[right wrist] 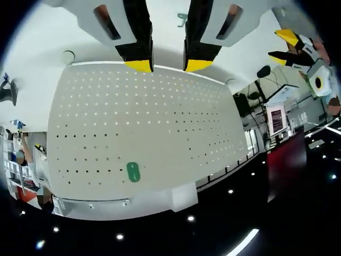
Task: Insert the hook assembly into the mounting plate slot until the hook locks in place.
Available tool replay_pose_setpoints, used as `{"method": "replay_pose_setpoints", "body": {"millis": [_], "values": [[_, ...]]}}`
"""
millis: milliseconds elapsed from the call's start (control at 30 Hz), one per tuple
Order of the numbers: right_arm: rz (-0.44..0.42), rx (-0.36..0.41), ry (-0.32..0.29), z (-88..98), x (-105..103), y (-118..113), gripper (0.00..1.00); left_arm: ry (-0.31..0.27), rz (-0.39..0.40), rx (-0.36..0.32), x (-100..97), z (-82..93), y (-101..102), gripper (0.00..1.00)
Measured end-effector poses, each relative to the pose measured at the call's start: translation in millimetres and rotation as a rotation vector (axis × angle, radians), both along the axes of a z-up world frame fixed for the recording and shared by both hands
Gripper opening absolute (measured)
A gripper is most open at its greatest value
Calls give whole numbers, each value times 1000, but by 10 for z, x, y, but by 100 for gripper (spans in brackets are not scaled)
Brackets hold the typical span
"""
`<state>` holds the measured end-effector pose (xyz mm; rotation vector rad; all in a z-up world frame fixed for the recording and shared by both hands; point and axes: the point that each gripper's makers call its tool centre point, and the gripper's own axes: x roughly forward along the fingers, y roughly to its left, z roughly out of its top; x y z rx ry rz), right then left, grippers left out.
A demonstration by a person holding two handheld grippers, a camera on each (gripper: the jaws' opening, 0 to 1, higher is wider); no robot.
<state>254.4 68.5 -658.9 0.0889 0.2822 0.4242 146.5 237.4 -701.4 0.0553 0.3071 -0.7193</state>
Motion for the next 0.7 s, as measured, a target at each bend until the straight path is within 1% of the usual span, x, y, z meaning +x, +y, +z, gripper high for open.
{"method": "replay_pose_setpoints", "body": {"millis": [100, 133, 300, 367, 500, 567, 633, 700], "values": [[23, -4, -9, -20, -54, 43, 22, 5, 4, 8, 59, -60, -15, 39], [27, 4, -3, -37, -85, 56, 22, 12, 4, 24, 72, -98, -18, 39], [58, 19, 5, -99, -221, 117, 24, 23, 2, 40, 110, -166, -31, 38], [69, 24, 11, -124, -280, 138, 24, 31, -1, 59, 139, -221, -31, 38], [79, 30, 18, -169, -389, 176, 24, 45, 31, 59, 225, -278, 11, 37], [78, 26, 22, -200, -428, 186, 24, 49, 30, 103, 258, -352, 41, 37], [78, 34, 22, -227, -463, 204, 24, 56, 29, 128, 301, -419, 66, 36], [87, 40, 30, -262, -486, 230, 24, 63, 34, 133, 346, -462, 85, 35]]}}
